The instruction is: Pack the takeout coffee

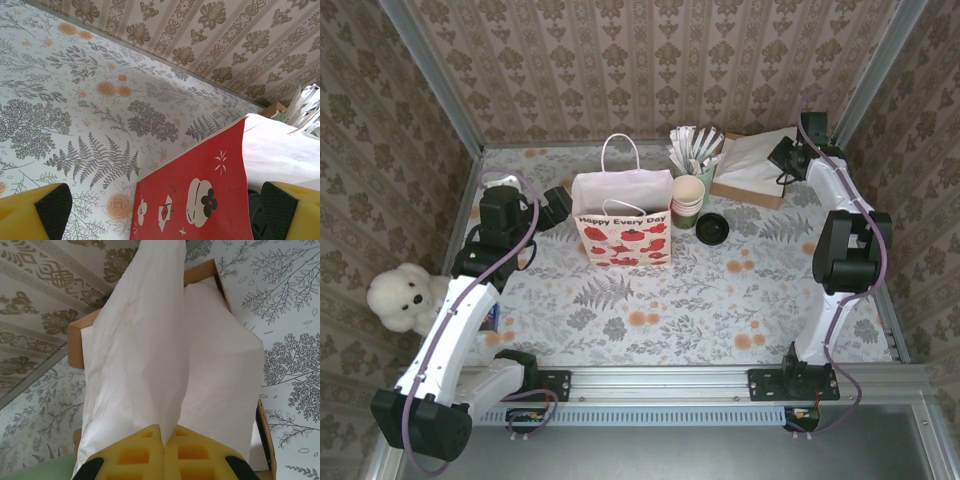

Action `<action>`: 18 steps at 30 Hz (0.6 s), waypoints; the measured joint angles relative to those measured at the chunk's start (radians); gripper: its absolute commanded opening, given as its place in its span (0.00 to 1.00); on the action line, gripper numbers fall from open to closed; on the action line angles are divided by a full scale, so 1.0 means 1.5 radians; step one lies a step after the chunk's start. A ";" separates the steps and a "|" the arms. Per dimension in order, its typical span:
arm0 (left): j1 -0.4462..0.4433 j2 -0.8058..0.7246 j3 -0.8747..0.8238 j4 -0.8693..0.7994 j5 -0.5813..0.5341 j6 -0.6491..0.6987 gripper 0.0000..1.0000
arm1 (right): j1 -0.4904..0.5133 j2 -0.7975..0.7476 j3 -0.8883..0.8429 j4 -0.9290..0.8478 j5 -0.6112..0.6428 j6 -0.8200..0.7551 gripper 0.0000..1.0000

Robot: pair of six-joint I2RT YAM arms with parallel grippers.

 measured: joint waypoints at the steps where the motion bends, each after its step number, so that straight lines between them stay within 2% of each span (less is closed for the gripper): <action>1: 0.000 -0.001 0.000 0.000 0.000 0.000 1.00 | 0.000 -0.006 -0.007 0.003 0.000 0.000 0.00; 5: 0.000 -0.004 -0.005 0.001 0.000 0.000 1.00 | 0.000 -0.022 -0.030 0.003 0.000 -0.002 0.00; 14: 0.000 -0.004 -0.010 0.001 0.001 0.000 1.00 | 0.000 -0.031 -0.114 -0.013 0.011 -0.024 0.10; 16: 0.000 -0.004 -0.010 0.001 0.001 0.000 1.00 | 0.000 -0.032 -0.125 -0.021 0.018 -0.032 0.16; 18: 0.000 -0.004 -0.010 0.001 0.001 0.000 1.00 | 0.000 -0.035 -0.133 -0.030 0.023 -0.033 0.31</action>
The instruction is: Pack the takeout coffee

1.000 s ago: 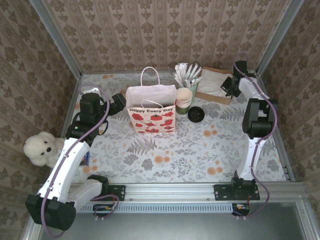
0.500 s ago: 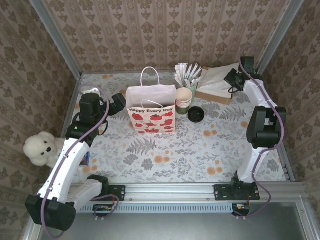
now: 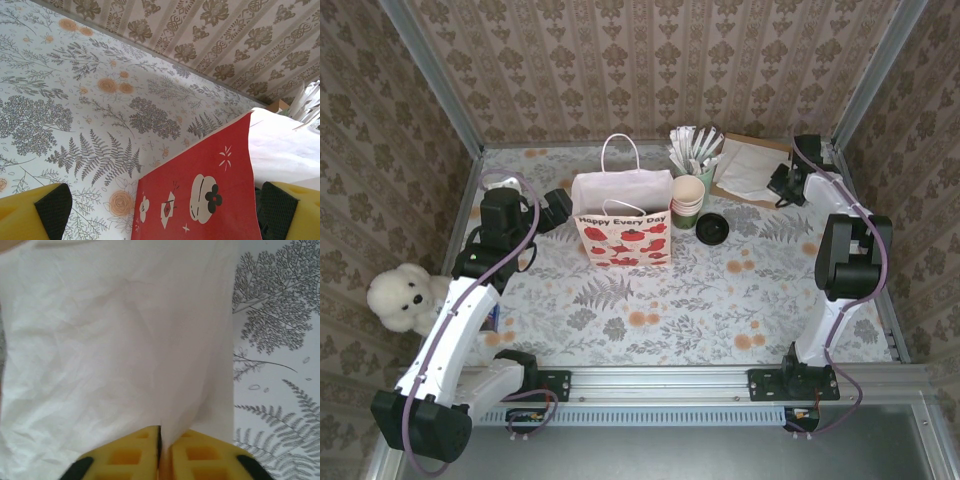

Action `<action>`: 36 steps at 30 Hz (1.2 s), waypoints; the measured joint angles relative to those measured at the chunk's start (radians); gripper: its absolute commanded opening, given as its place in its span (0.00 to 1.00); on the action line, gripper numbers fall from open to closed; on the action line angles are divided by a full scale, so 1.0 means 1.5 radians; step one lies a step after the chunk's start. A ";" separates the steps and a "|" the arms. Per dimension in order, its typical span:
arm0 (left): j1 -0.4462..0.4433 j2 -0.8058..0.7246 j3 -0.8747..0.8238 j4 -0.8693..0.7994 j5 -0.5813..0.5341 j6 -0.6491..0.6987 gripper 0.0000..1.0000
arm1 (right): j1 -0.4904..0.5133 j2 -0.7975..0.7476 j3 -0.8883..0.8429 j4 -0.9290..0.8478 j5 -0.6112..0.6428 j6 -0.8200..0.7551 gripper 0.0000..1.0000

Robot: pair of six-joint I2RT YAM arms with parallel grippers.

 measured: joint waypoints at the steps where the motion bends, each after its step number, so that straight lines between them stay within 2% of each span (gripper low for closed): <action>1: 0.000 0.000 0.000 0.000 0.000 0.000 1.00 | 0.000 -0.003 -0.004 -0.006 0.004 -0.003 0.46; 2: 0.000 0.000 0.000 0.000 0.000 0.000 1.00 | -0.001 -0.007 -0.008 -0.011 0.008 -0.004 0.55; 5: 0.000 0.001 0.000 0.000 0.003 0.000 1.00 | -0.003 -0.027 -0.021 -0.027 0.013 0.000 0.74; 10: 0.000 0.002 -0.001 0.004 0.005 -0.001 1.00 | -0.010 -0.079 -0.050 -0.038 0.003 0.033 0.98; 18: 0.000 0.029 -0.002 0.006 0.015 -0.002 1.00 | -0.016 -0.062 -0.083 0.031 -0.078 0.169 0.97; 21: 0.000 0.029 -0.002 0.005 0.015 -0.002 1.00 | -0.016 -0.036 -0.084 0.077 -0.102 0.217 0.90; 23: 0.000 0.026 -0.003 0.004 0.015 -0.002 1.00 | -0.016 -0.021 -0.085 0.112 -0.110 0.245 0.80; 28: 0.000 0.016 -0.003 0.004 0.012 -0.002 1.00 | -0.016 -0.016 -0.113 0.186 -0.111 0.286 0.39; 31: 0.000 0.012 -0.003 0.004 0.012 -0.002 1.00 | -0.016 -0.029 -0.153 0.222 -0.097 0.300 0.23; 33: 0.000 0.012 -0.003 0.004 0.011 -0.002 1.00 | -0.016 -0.050 -0.183 0.234 -0.086 0.298 0.15; 36: 0.000 0.012 -0.003 0.004 0.010 -0.002 1.00 | -0.016 -0.103 -0.226 0.264 -0.067 0.288 0.09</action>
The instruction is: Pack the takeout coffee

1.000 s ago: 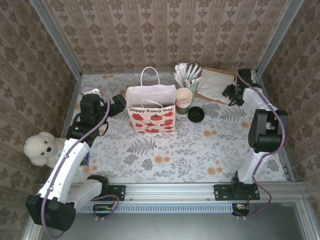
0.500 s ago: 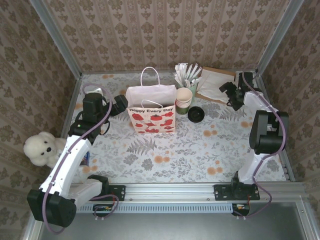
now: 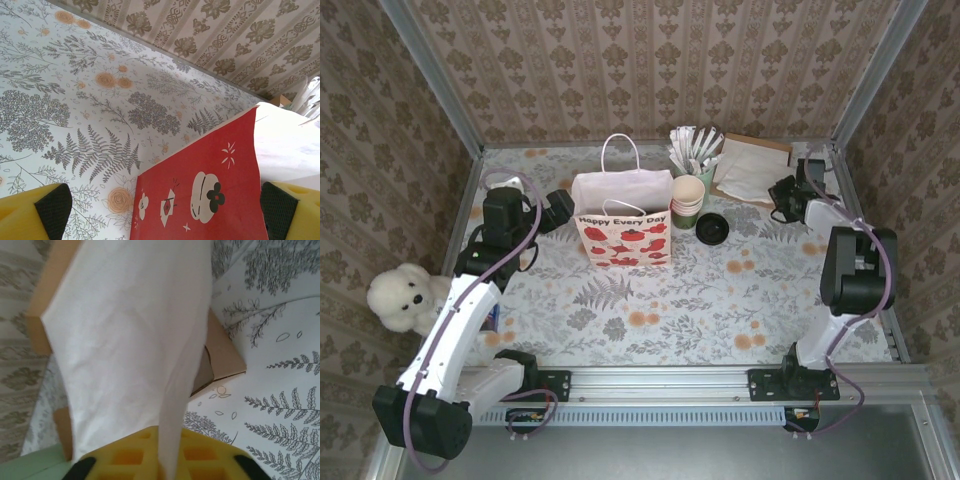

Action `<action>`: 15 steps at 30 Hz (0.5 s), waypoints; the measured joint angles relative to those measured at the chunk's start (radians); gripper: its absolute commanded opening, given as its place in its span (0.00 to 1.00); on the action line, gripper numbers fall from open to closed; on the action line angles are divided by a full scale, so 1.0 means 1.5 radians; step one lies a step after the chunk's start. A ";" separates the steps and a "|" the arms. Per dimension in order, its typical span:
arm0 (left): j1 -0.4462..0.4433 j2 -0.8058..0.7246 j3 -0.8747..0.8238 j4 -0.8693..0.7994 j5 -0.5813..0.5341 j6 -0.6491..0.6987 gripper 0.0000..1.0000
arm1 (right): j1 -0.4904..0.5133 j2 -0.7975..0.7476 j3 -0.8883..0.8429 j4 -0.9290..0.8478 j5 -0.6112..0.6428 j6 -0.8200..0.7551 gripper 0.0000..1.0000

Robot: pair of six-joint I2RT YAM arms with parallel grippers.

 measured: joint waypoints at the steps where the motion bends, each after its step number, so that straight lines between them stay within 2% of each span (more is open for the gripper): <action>1: 0.000 0.000 0.000 0.000 0.000 0.000 1.00 | 0.000 -0.021 -0.010 0.009 0.005 -0.008 0.07; 5: 0.000 0.000 0.000 0.000 0.000 0.001 1.00 | 0.000 -0.121 -0.043 0.069 0.015 -0.055 0.01; 8: 0.001 -0.001 0.000 0.001 0.000 0.007 1.00 | 0.000 -0.196 -0.056 0.110 0.009 -0.104 0.00; 12: 0.009 -0.008 0.012 -0.005 0.016 0.053 1.00 | 0.006 -0.283 -0.056 0.135 -0.040 -0.187 0.00; 15: 0.009 -0.015 0.051 -0.003 0.056 0.103 1.00 | 0.040 -0.342 -0.035 0.112 -0.093 -0.270 0.00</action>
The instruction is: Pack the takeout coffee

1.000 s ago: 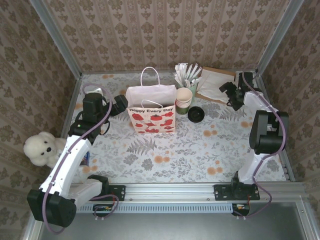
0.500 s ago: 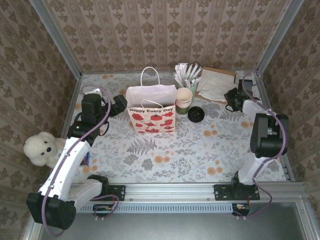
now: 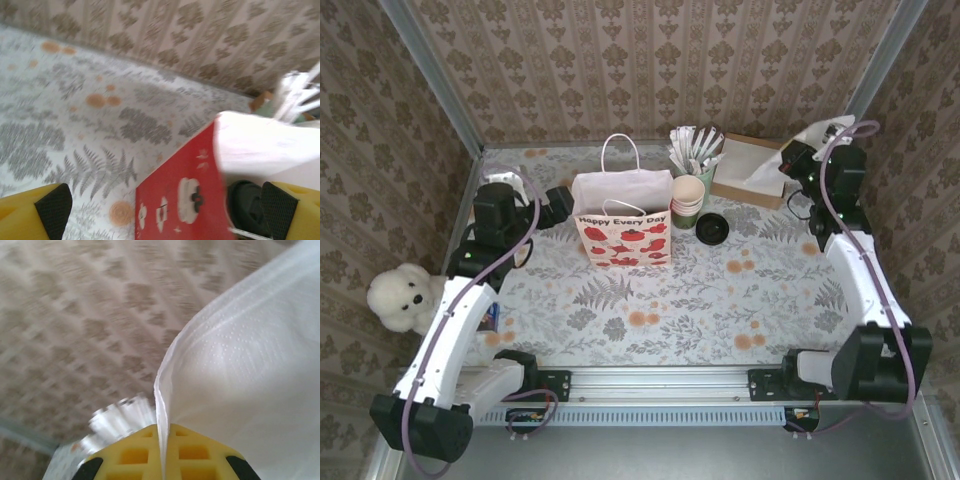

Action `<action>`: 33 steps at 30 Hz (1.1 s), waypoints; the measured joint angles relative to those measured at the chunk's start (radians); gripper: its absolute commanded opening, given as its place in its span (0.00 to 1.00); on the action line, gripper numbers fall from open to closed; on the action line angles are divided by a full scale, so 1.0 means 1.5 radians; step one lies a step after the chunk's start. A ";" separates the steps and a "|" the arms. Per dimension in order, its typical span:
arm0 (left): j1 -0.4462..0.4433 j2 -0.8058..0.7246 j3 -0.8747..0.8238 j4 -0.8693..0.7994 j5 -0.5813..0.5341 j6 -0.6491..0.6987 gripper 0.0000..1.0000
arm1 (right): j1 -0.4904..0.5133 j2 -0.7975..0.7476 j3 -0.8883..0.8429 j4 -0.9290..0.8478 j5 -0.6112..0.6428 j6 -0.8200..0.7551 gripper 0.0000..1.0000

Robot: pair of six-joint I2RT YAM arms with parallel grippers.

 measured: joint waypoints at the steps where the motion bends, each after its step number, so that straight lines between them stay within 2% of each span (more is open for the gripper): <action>1: 0.000 -0.004 0.017 0.004 0.021 0.019 1.00 | 0.016 -0.012 0.015 -0.012 -0.018 -0.025 0.00; 6: -0.004 -0.012 0.087 0.025 0.139 0.086 1.00 | 0.114 -0.049 0.115 -0.076 -0.101 -0.134 0.00; 9: -0.028 0.004 0.126 0.027 0.222 0.134 1.00 | 0.190 -0.045 0.181 -0.119 -0.143 -0.194 0.00; 15: -0.105 0.072 0.211 0.004 0.390 0.255 1.00 | 0.328 0.021 0.317 -0.192 -0.217 -0.292 0.00; 18: -0.122 0.100 0.239 -0.019 0.452 0.311 1.00 | 0.377 0.071 0.373 -0.231 -0.241 -0.334 0.00; 28: -0.123 0.209 0.386 -0.146 0.588 0.473 1.00 | 0.475 0.193 0.509 -0.311 -0.305 -0.420 0.00; 33: -0.120 0.222 0.396 -0.154 0.604 0.514 1.00 | 0.484 0.224 0.552 -0.315 -0.339 -0.423 0.00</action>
